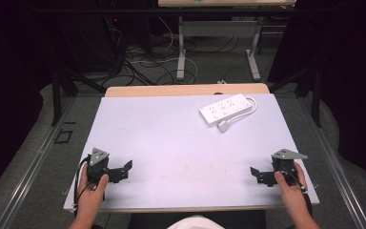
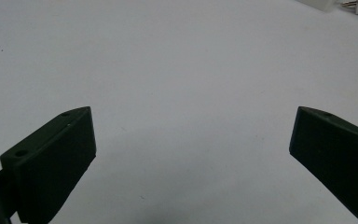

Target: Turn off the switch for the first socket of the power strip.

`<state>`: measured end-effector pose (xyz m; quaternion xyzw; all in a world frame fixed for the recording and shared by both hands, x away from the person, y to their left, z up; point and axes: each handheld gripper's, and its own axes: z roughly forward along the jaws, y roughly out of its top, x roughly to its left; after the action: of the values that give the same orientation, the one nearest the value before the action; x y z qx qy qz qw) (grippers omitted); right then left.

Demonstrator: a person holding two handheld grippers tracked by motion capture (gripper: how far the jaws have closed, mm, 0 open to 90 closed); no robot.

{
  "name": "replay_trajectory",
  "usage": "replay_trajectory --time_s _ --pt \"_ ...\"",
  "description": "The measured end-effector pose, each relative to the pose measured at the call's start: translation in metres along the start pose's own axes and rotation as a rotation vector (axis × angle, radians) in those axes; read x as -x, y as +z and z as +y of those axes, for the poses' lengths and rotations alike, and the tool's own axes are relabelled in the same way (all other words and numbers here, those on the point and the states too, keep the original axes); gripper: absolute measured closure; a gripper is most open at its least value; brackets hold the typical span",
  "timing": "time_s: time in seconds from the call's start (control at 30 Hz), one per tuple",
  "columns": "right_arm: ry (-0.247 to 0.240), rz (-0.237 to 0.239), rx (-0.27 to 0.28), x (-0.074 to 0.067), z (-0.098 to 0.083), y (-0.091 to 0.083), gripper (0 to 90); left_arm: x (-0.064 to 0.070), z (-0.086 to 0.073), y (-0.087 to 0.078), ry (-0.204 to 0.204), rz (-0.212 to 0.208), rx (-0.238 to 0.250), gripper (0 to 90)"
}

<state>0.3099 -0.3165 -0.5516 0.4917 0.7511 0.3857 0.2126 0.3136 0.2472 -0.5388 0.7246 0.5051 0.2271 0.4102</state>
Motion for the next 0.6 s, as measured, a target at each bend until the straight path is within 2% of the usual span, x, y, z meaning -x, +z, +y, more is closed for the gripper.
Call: replay_trajectory --time_s 0.03,0.6 --pt "0.015 0.0 -0.002 -0.0003 -0.0002 -0.0004 0.0 0.0001 -0.0003 0.0006 -0.002 0.004 0.011 0.2" --pt "0.061 -0.019 -0.013 0.0053 -0.0053 0.0024 0.0 -0.0009 0.0005 -0.0006 -0.002 -0.003 0.003 0.2"
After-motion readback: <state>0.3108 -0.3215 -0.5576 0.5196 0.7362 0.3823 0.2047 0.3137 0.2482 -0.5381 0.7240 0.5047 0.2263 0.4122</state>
